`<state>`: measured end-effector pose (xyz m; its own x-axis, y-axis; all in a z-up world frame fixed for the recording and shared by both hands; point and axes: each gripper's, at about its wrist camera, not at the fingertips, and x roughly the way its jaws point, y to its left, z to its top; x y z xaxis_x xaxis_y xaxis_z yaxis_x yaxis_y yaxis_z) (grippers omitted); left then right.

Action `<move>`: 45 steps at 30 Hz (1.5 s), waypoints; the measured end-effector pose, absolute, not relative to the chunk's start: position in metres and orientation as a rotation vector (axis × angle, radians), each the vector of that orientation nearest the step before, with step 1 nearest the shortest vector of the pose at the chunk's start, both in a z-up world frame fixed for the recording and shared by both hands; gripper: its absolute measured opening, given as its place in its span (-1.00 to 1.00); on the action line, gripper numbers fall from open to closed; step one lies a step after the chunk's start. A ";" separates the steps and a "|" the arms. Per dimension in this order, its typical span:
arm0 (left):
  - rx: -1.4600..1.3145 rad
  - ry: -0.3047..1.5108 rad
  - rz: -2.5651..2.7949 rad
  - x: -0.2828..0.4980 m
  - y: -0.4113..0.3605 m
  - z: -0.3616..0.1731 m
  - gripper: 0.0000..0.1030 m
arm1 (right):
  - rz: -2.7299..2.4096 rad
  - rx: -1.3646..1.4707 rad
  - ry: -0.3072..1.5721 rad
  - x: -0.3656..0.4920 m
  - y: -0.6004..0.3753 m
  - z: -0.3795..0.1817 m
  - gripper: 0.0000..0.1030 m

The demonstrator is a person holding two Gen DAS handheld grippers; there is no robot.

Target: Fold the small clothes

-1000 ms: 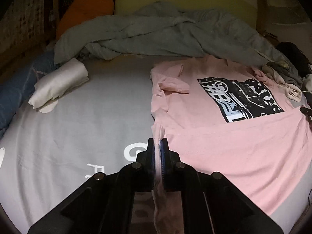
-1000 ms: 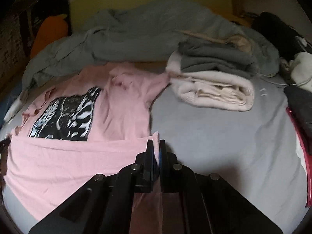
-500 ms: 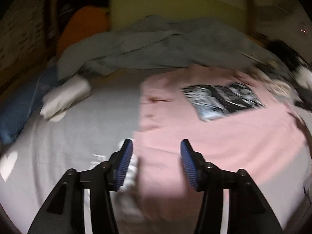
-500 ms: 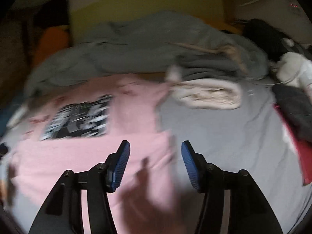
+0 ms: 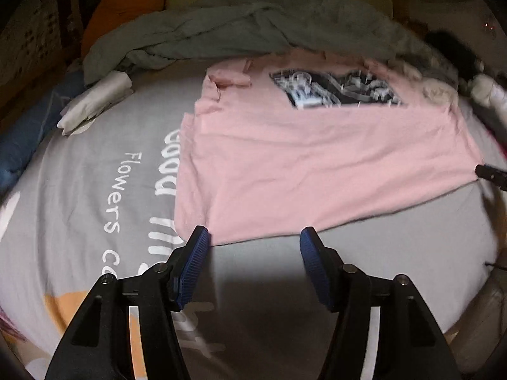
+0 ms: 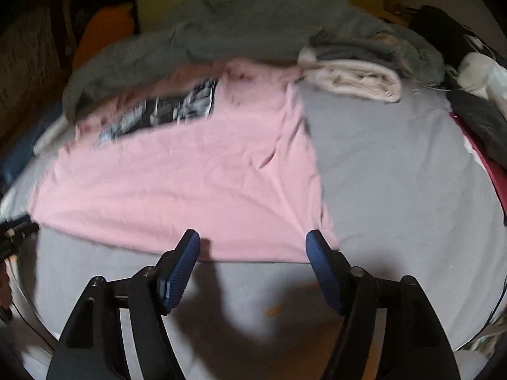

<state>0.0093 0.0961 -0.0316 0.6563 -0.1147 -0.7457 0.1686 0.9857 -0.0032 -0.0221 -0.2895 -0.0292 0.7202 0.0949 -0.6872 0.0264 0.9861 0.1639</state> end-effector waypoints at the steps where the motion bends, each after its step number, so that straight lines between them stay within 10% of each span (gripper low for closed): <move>1: 0.033 0.821 -0.154 0.008 0.100 -0.027 0.22 | 0.015 0.190 0.726 -0.024 -0.295 -0.023 0.37; 7: -0.316 0.877 -0.170 0.029 0.146 -0.028 0.20 | -0.075 0.323 0.744 -0.024 -0.331 -0.029 0.34; 11: -0.265 0.874 -0.125 0.032 0.147 -0.040 -0.87 | -0.087 0.330 0.773 -0.020 -0.335 -0.039 -0.85; 12: -0.272 0.864 -0.159 0.030 0.146 -0.038 -0.88 | -0.070 0.341 0.758 -0.021 -0.335 -0.038 -0.86; 25: -0.068 0.869 -0.061 0.014 0.137 -0.039 -0.75 | -0.189 0.191 0.781 -0.043 -0.312 -0.040 -0.87; 27: -0.050 0.828 -0.044 0.015 0.134 -0.028 -0.35 | -0.192 0.216 0.725 -0.045 -0.317 -0.026 -0.70; 32: -0.002 0.699 -0.115 0.028 0.110 0.013 -0.13 | -0.089 0.273 0.700 -0.005 -0.332 0.008 -0.09; 42: 0.113 0.738 -0.045 0.102 0.060 -0.013 -0.12 | -0.225 0.148 0.824 0.085 -0.336 -0.033 -0.27; 45: 0.072 0.797 -0.002 0.111 0.080 -0.040 -0.08 | -0.262 0.112 0.779 0.077 -0.338 -0.024 -0.02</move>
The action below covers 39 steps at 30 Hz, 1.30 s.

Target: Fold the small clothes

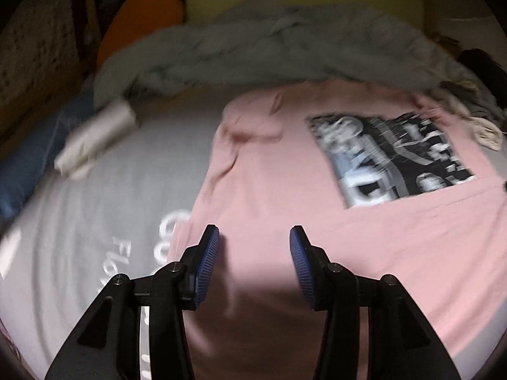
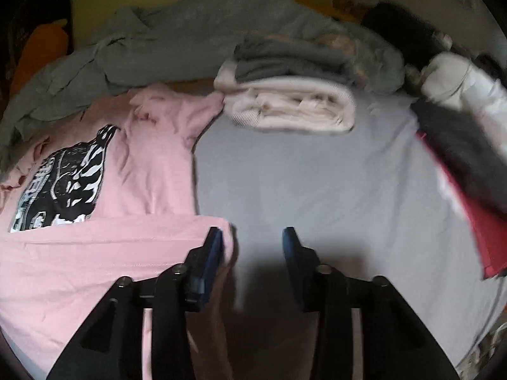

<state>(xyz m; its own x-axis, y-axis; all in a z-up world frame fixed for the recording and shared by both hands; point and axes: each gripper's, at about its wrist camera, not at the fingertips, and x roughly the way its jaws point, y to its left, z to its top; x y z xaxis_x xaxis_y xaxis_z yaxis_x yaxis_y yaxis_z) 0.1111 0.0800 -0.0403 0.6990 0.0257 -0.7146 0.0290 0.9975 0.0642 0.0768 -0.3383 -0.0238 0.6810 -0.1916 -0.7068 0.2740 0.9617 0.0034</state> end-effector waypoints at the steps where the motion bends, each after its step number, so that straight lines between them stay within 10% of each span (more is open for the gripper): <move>1: 0.040 0.805 -0.012 0.112 0.086 -0.045 -0.07 | -0.273 0.110 0.770 0.075 -0.339 -0.023 -0.02; 10: 0.031 0.678 -0.076 0.074 0.079 -0.025 0.02 | -0.062 0.208 0.589 0.015 -0.317 0.010 0.09; 16: 0.060 0.512 -0.068 0.019 0.064 0.001 0.56 | -0.022 0.251 0.599 -0.020 -0.290 0.001 0.24; 20: 0.011 0.410 -0.070 -0.010 0.065 -0.001 1.00 | -0.050 0.215 0.543 -0.051 -0.271 -0.005 0.78; 39: -0.097 0.460 0.099 -0.038 0.077 -0.026 0.99 | -0.230 0.430 0.626 -0.069 -0.305 -0.041 0.99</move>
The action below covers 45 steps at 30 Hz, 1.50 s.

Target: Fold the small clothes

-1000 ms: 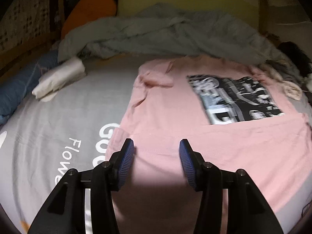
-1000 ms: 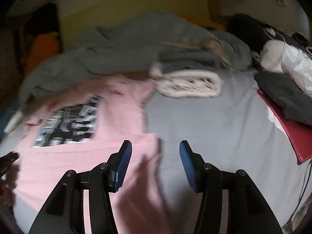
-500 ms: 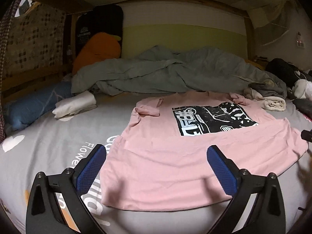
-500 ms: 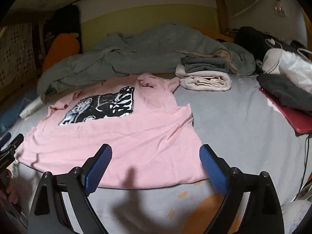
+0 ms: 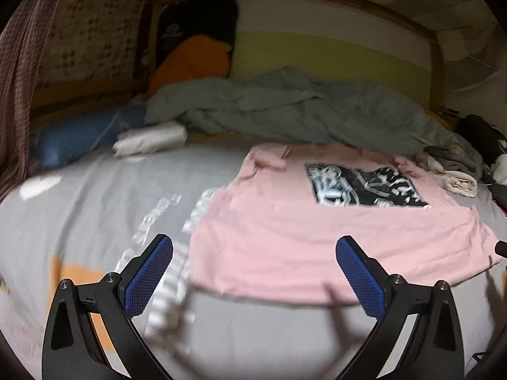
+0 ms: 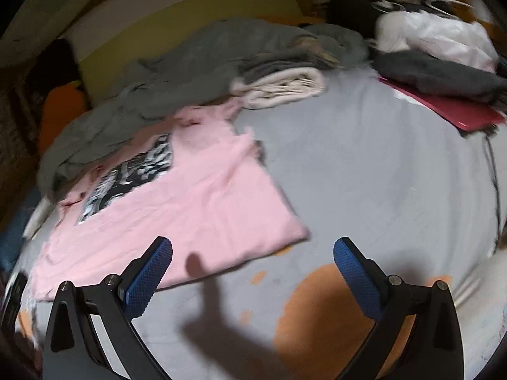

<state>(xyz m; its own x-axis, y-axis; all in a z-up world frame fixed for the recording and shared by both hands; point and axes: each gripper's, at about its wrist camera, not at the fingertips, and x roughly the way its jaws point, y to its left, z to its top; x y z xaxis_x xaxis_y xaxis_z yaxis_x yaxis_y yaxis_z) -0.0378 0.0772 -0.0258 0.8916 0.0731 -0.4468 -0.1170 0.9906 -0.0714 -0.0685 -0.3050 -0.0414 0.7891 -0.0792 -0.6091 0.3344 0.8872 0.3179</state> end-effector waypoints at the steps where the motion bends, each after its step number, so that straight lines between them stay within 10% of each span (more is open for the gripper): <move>1: -0.107 0.464 0.122 -0.041 0.078 -0.029 0.99 | -0.269 0.452 0.643 -0.067 -0.311 -0.046 0.99; 7: -0.201 0.484 0.151 -0.041 0.093 -0.035 0.95 | -0.204 0.573 0.638 -0.067 -0.326 -0.052 0.99; 12: -0.412 0.612 0.131 -0.027 0.118 -0.054 0.33 | 0.039 0.600 0.667 -0.056 -0.310 -0.054 0.99; 17: -0.511 0.617 0.121 -0.031 0.129 -0.056 0.18 | 0.042 0.545 0.672 -0.052 -0.298 -0.053 0.98; 26: -0.634 0.652 0.104 -0.012 0.149 -0.061 -0.83 | -0.058 0.659 0.626 -0.043 -0.325 -0.054 -0.06; 29: -0.579 0.633 0.114 -0.016 0.143 -0.052 -0.87 | -0.091 0.699 0.633 -0.040 -0.337 -0.057 -0.89; 45: -0.639 0.718 0.030 -0.010 0.168 0.005 -0.88 | -0.112 0.701 0.467 -0.089 -0.342 -0.006 -0.95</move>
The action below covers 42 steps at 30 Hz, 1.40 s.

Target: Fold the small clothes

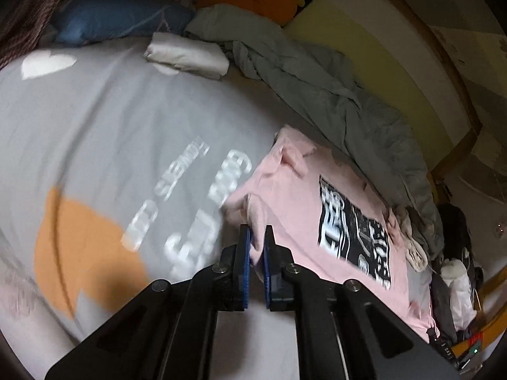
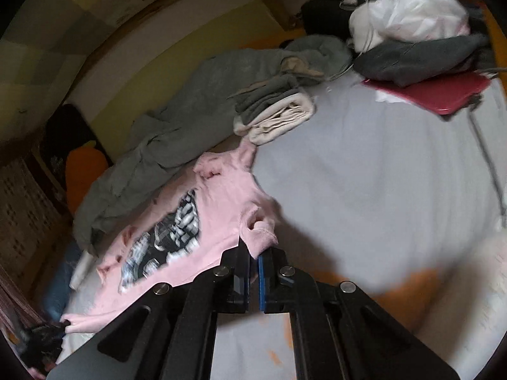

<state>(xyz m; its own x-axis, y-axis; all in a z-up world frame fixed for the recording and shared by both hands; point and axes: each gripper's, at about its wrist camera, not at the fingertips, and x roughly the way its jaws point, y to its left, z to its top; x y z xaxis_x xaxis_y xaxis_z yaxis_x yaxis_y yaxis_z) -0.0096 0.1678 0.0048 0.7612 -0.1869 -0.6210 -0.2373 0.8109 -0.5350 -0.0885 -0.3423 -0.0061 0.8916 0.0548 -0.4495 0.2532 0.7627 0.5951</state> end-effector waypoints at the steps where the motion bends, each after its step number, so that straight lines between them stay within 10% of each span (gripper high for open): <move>1: -0.622 0.732 0.029 0.002 0.165 0.009 -0.88 | -0.104 0.728 0.474 -0.074 -0.347 -0.002 -0.95; 25: -0.255 0.769 0.002 0.181 0.126 -0.028 -0.79 | -0.195 0.416 0.625 0.147 -0.324 -0.008 -0.91; 28: -0.259 0.729 -0.032 0.165 0.136 -0.021 -0.31 | -0.162 0.362 0.627 0.144 -0.325 -0.002 -0.37; 30: -0.248 0.648 -0.008 0.142 0.141 -0.011 0.30 | -0.243 0.296 0.594 0.130 -0.326 0.006 0.73; 42: -0.356 0.788 -0.124 0.102 0.146 -0.036 0.34 | -0.154 0.390 0.711 0.063 -0.345 -0.017 0.73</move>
